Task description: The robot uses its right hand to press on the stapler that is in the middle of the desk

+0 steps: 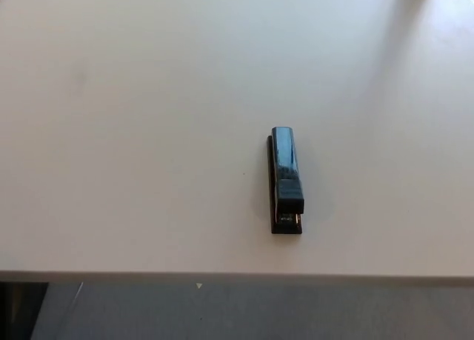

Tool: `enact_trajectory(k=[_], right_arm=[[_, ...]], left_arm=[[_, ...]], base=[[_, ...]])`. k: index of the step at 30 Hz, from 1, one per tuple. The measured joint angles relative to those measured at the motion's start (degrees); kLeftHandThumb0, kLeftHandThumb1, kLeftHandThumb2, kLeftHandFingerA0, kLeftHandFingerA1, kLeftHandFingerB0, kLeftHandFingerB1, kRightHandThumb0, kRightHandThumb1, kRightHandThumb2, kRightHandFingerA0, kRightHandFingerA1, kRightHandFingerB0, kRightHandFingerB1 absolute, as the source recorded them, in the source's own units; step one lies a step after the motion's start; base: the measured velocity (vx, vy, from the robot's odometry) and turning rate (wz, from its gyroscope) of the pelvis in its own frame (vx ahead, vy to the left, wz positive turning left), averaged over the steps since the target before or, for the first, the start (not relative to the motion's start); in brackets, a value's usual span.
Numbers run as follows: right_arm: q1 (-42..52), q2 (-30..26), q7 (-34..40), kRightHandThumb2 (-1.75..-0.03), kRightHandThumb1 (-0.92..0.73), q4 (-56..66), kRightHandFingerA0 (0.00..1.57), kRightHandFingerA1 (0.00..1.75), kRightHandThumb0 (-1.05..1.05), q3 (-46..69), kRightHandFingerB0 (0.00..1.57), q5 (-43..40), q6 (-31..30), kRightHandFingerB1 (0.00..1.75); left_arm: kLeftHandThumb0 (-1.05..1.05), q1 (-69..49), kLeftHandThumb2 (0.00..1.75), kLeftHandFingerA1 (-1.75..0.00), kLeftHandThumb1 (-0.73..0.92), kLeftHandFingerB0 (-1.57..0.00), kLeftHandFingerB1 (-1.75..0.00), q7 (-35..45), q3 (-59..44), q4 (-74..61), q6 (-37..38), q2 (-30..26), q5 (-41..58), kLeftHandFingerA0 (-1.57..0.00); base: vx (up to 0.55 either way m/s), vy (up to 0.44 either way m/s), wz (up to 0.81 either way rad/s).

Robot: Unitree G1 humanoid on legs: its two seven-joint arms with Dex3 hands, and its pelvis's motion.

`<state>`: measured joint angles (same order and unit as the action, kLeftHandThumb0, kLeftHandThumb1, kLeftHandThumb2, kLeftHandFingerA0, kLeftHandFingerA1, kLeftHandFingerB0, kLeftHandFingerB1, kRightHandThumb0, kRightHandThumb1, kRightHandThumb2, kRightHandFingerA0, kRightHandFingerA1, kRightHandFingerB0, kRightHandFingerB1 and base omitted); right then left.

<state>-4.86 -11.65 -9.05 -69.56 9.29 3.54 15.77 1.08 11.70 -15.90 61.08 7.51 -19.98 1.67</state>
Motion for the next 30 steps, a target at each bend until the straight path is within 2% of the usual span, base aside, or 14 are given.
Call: enact_trajectory(k=[1,2,3,4,6,7,8,12,15,19,20,24,27,30], right_arm=[[-0.2,0.0,0.0,-1.03,-0.72,-0.6,0.93,0.64,-0.63,1.0,0.01,-0.4,1.0,0.31],[-0.3,0.0,0.3,-1.03,-0.72,-1.1,0.93,0.64,-0.63,1.5,0.01,-0.6,1.8,0.31],[-0.3,0.0,1.0,-0.68,-0.86,-1.2,1.15,0.64,-0.53,1.6,0.15,-0.6,2.1,0.28],[-0.4,0.1,1.8,-0.66,-0.86,-1.3,1.26,0.96,-0.45,1.6,0.21,-0.5,2.5,0.30],[-0.4,0.2,3.3,-0.66,-0.89,-1.4,1.22,1.21,-0.40,1.6,0.24,-0.3,2.9,0.31],[-0.5,0.2,4.3,-1.07,-0.67,-1.4,1.20,1.16,-0.25,1.6,0.11,-0.2,3.2,0.48],[-0.6,0.2,5.2,-0.66,-0.87,-1.5,1.23,1.22,-0.18,1.7,0.29,-0.2,3.4,0.35],[-1.8,0.3,8.1,-0.70,-0.71,-1.9,1.12,1.45,0.00,4.9,0.63,-1.2,4.4,0.50],[-2.8,-0.9,8.7,-0.73,-0.63,-2.2,1.09,1.34,0.02,7.8,0.80,-2.6,4.3,0.64],[-3.7,-3.7,9.0,-0.82,-0.56,-2.6,1.06,1.29,0.08,12.0,0.75,-4.8,2.8,0.83],[-3.6,-4.4,9.0,-0.83,-0.71,-2.6,1.03,1.26,-0.05,12.9,0.65,-5.4,2.6,1.03],[-1.9,-6.9,9.7,-0.63,-0.74,-3.3,1.14,0.99,-0.15,17.5,0.73,-7.8,1.3,1.12],[0.7,-8.7,11.4,-0.90,-0.62,-3.9,1.18,1.03,-0.09,21.3,0.73,-9.5,1.0,1.19],[3.0,-9.8,12.4,-0.70,-0.73,-3.7,1.17,0.97,-0.11,25.3,0.69,-11.5,1.3,1.08]], left_arm=[[-0.58,0.2,1.03,-0.21,0.88,0.00,-0.18,0.6,-0.6,0.5,0.3,-0.2,0.5,0.00],[-0.58,0.3,1.03,-0.21,0.88,0.00,-0.18,1.0,-1.0,0.9,0.6,-0.3,0.8,0.00],[-0.58,0.3,1.03,-0.21,0.88,0.00,-0.18,1.2,-1.1,1.0,0.6,-0.4,0.9,0.00],[-0.59,0.4,1.04,-0.22,0.89,0.00,-0.18,1.4,-1.2,1.1,0.6,-0.4,1.0,0.00],[-0.59,0.4,1.04,-0.23,0.89,0.00,-0.18,1.7,-1.3,1.1,0.6,-0.4,1.2,0.00],[-0.57,0.5,1.03,-0.24,0.88,0.00,-0.19,1.8,-1.3,1.2,0.6,-0.4,1.2,0.00],[-0.57,0.5,1.02,-0.25,0.87,0.00,-0.19,1.9,-1.3,1.2,0.6,-0.4,1.3,0.00],[-0.57,0.9,1.02,-0.23,0.87,0.00,-0.18,2.6,-1.7,1.6,0.9,-0.5,2.0,0.00],[-0.58,1.3,1.01,-0.22,0.87,0.00,-0.18,3.4,-2.3,2.1,1.4,-0.7,2.4,0.00],[-0.57,1.6,1.02,-0.22,0.88,0.00,-0.18,3.9,-2.6,2.7,1.6,-0.9,3.0,0.00],[-0.55,1.6,1.01,-0.24,0.87,0.00,-0.19,4.0,-2.7,2.8,1.8,-1.0,3.1,0.00],[-0.57,1.9,1.02,-0.25,0.87,0.00,-0.19,4.1,-2.7,3.1,1.9,-1.2,3.2,0.00],[-0.56,2.3,1.02,-0.24,0.87,0.00,-0.18,4.2,-2.7,3.3,1.9,-1.5,3.3,0.00],[-0.57,2.3,1.02,-0.23,0.87,0.00,-0.18,4.4,-2.7,3.5,1.9,-1.6,3.4,0.00]], base=[[0.00,0.000,0.00],[0.00,0.000,0.00],[0.00,0.000,0.00],[0.00,0.000,0.00],[0.00,0.000,0.00],[0.00,0.000,0.00],[0.00,0.000,0.00],[0.00,0.000,0.00],[0.00,0.000,0.00],[0.00,0.000,0.00],[0.00,0.000,0.00],[0.00,0.000,0.00],[0.00,0.000,0.00],[0.00,0.000,0.00]])
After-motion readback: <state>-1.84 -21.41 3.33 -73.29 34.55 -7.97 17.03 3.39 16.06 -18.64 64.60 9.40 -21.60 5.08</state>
